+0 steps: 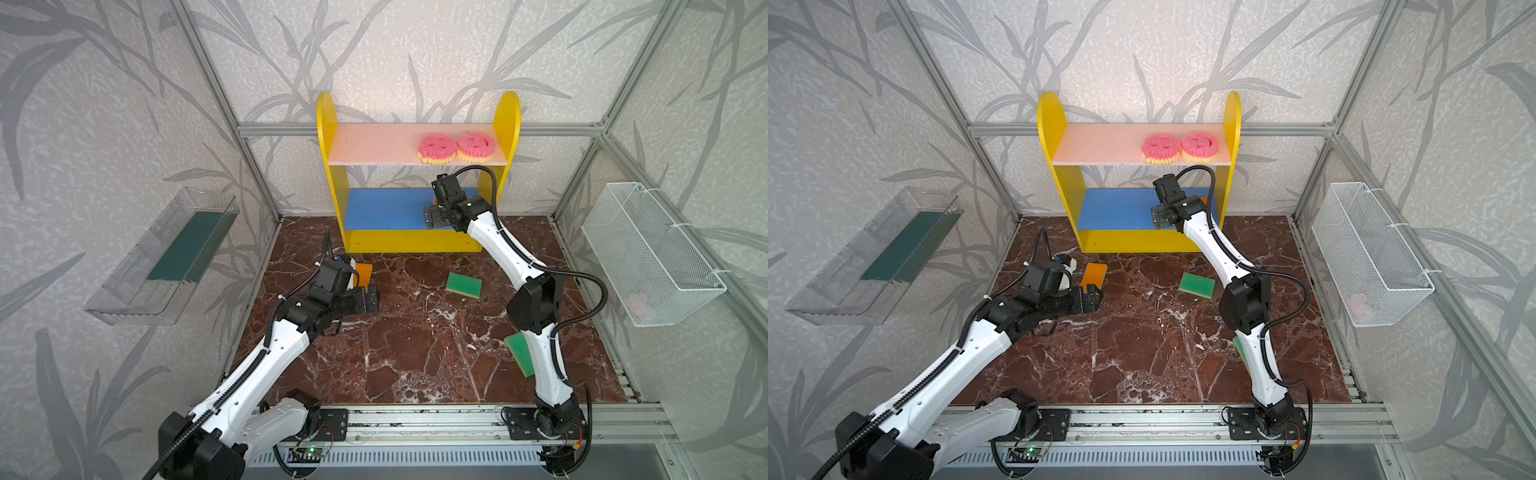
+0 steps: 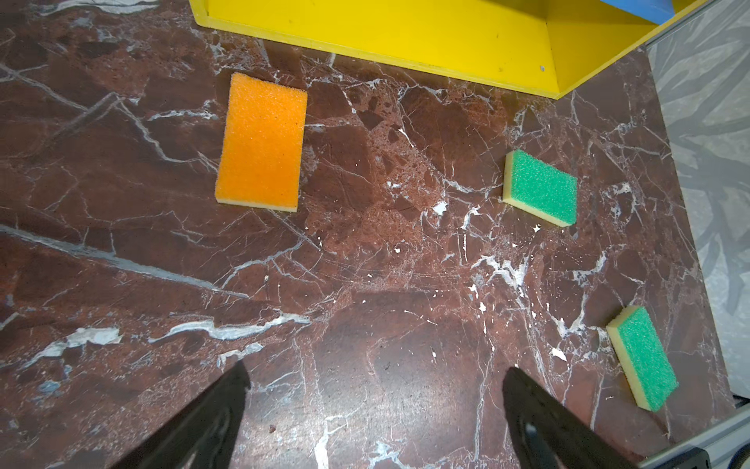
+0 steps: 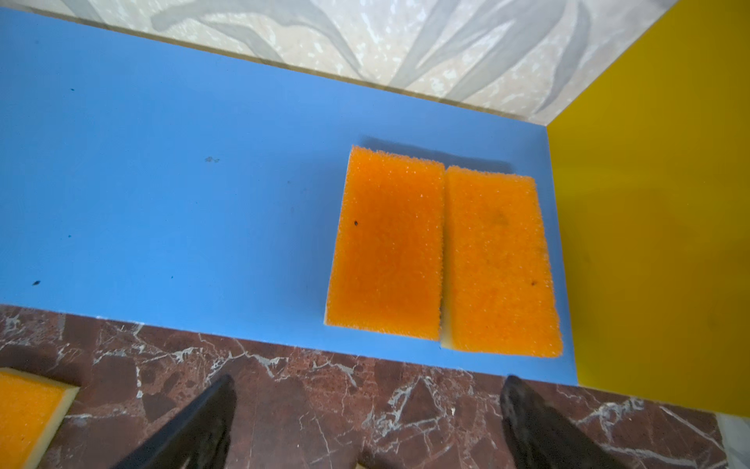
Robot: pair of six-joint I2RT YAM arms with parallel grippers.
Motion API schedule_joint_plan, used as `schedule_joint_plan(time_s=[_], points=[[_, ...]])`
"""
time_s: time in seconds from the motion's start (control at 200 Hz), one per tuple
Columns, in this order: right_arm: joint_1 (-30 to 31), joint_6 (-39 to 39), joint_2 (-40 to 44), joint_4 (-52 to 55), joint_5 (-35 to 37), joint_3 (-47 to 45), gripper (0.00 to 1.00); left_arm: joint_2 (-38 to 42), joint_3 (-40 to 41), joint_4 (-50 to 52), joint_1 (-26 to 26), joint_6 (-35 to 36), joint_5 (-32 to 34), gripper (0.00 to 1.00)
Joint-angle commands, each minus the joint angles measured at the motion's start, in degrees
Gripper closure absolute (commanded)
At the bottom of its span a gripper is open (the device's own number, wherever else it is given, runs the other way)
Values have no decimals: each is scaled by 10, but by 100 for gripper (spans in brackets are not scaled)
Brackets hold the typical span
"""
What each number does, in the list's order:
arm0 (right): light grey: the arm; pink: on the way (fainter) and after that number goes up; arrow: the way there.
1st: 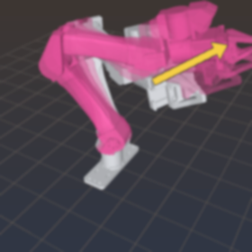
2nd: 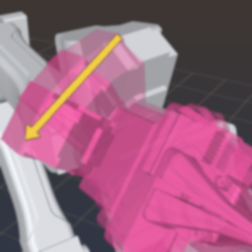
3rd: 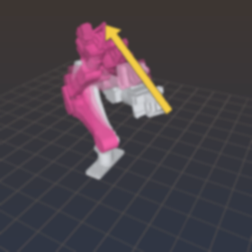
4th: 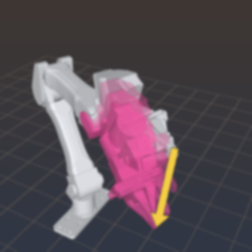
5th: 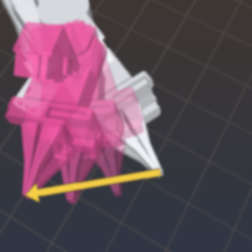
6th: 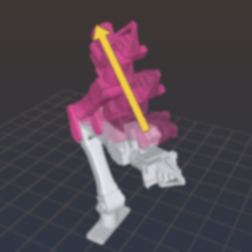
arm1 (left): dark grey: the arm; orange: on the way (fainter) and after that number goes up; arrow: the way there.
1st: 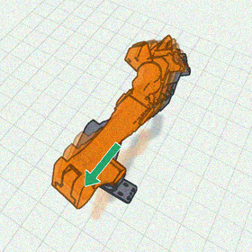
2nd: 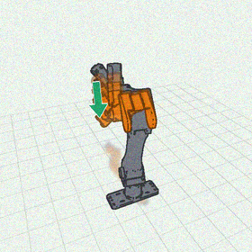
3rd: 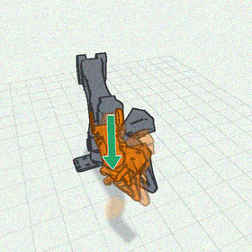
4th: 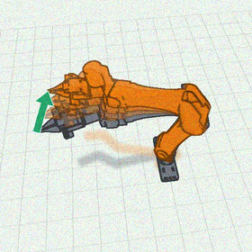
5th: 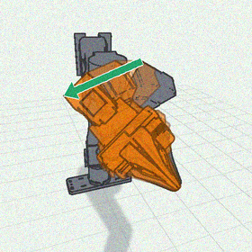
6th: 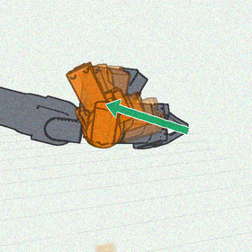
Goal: Arrange cleaning sponges on a shelf
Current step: Place the cleaning sponge at the shelf.
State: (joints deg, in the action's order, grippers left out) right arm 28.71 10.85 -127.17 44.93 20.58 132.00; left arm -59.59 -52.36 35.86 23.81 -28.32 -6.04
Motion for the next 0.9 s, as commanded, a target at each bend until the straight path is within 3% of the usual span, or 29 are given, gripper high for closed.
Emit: schedule_joint_plan(time_s=[0.0, 0.21, 0.415, 0.565, 0.895], points=[[2, -13, 62, -50, 6, -56, 1, 9, -14, 25, -4, -11, 5, 1], [2, -34, 166, -159, -13, -219, 1, 23, -14, 35, -6, -15, 11, 1], [2, -37, 235, -186, -42, -291, 1, 10, -40, 65, -20, 8, 21, 1], [2, -20, 291, -204, -59, -372, 1, -44, -72, 95, -38, 47, 8, 1], [-1, 37, 497, -257, -115, -611, 1, -193, -150, 98, -59, 102, 38, 5]])
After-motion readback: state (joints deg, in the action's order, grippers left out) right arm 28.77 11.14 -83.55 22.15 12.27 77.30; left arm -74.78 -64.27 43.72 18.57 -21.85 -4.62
